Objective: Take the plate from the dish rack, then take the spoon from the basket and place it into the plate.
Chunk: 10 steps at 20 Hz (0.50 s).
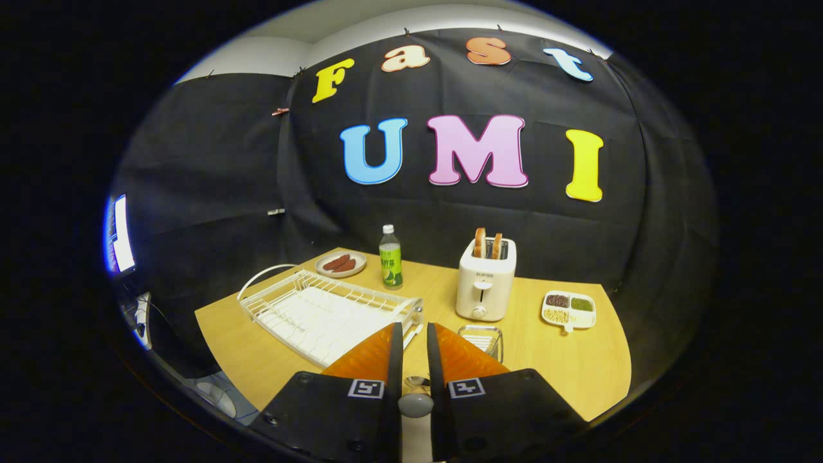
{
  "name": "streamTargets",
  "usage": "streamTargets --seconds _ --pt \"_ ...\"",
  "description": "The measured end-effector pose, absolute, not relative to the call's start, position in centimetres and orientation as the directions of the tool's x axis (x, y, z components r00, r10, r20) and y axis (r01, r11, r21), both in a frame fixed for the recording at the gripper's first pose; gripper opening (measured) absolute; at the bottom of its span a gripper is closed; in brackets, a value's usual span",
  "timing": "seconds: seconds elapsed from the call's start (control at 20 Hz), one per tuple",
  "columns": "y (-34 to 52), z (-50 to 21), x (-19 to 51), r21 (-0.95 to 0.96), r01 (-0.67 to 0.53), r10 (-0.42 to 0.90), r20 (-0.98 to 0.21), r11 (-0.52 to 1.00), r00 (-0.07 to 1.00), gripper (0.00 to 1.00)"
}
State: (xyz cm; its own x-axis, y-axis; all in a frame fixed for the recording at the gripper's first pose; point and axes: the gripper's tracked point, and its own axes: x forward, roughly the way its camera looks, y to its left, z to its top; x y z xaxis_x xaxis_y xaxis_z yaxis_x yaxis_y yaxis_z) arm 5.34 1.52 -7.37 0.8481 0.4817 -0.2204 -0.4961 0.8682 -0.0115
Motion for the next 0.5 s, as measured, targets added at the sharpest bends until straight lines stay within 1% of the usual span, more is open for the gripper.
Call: streamTargets --seconds 0.2,0.5 --pt "2.9 -12.4 4.7 -0.021 -0.504 0.482 -0.262 0.864 0.836 0.21" --pt "1.9 -16.6 4.4 0.012 -0.453 0.433 -0.318 0.891 0.844 0.22"
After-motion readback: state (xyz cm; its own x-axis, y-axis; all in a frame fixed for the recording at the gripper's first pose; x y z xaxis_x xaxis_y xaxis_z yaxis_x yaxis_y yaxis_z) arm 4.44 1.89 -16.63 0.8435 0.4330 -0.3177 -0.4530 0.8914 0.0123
